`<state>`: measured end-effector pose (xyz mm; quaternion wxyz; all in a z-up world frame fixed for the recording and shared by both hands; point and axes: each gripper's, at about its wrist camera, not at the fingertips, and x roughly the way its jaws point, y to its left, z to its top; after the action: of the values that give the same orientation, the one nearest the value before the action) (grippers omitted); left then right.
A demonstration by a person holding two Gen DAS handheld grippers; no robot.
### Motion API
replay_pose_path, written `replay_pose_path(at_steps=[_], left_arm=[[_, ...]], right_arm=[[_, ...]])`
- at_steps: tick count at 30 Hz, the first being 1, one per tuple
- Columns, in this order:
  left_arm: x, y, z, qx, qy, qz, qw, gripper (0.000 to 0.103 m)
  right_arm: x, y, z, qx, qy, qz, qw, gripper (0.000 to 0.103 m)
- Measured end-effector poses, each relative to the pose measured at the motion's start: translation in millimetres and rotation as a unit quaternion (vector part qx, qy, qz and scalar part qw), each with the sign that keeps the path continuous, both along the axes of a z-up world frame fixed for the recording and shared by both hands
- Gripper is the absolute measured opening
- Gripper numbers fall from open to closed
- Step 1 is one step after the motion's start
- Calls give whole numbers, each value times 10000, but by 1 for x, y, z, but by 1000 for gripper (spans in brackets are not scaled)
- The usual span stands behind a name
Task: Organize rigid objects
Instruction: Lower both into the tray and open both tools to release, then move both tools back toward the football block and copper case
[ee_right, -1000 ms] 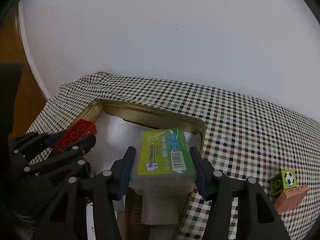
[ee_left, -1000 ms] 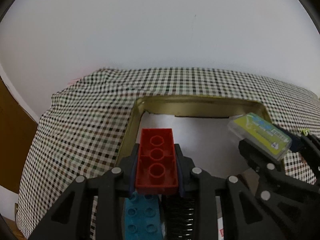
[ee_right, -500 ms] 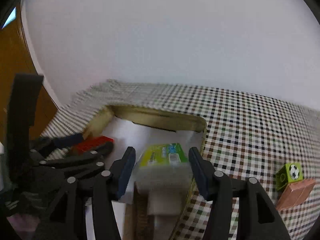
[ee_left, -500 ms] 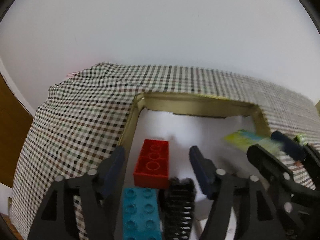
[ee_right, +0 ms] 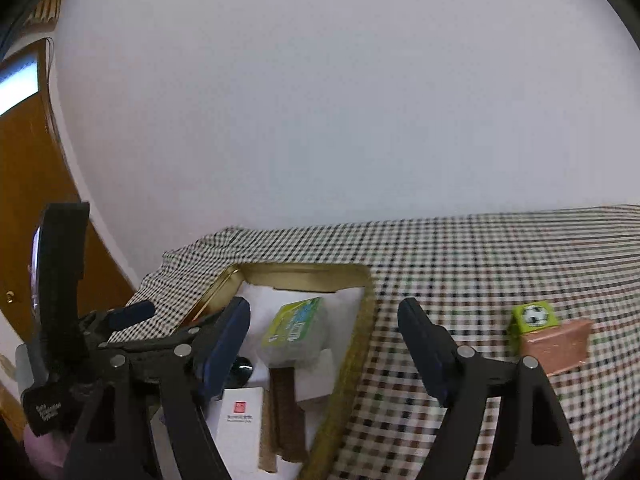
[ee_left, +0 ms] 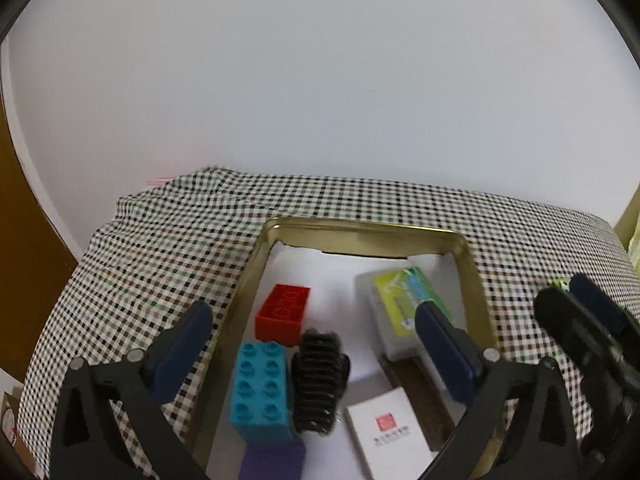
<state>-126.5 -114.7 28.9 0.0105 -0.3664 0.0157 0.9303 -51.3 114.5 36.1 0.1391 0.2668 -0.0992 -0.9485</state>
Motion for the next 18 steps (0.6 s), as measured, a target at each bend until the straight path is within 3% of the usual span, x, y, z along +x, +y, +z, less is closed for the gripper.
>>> replay_pose_path(at_steps=[11, 18], left_arm=[[34, 43, 1, 58, 357, -215, 9991, 102], [63, 101, -3, -389, 822, -560, 9943, 102]], right_arm=[[35, 49, -3, 135, 344, -793, 9962, 78], [44, 86, -14, 138, 285, -1291, 9911, 78]])
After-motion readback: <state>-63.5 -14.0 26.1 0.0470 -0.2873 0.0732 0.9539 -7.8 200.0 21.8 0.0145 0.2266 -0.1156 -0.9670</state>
